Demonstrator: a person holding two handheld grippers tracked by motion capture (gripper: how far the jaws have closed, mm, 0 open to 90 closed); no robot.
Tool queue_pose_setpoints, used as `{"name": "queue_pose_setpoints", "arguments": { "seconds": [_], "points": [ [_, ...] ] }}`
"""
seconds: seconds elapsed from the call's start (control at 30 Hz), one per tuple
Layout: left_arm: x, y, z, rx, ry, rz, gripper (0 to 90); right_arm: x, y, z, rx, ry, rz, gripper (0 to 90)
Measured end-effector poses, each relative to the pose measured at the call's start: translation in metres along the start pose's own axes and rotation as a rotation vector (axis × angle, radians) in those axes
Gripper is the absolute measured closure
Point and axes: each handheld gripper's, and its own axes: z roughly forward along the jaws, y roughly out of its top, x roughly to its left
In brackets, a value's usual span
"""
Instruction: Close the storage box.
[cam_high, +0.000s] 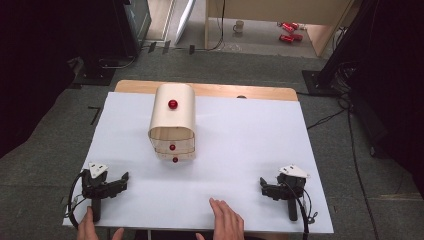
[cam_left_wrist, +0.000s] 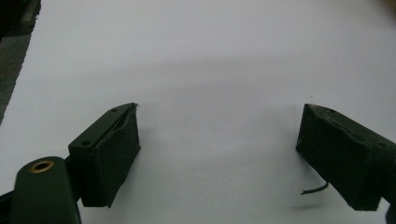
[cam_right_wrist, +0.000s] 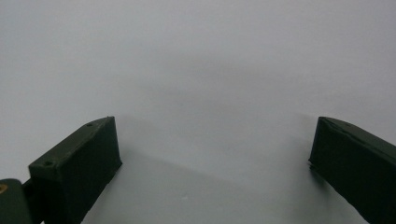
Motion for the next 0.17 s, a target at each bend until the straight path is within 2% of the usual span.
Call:
{"name": "queue_pose_setpoints", "arguments": {
  "seconds": [0.17],
  "points": [
    [0.0000, 0.0000, 0.0000, 0.000, 0.000, 0.000, 13.2, 0.0000, 0.0000, 0.0000, 0.000, 0.000, 0.000, 1.5]
  ]
}}
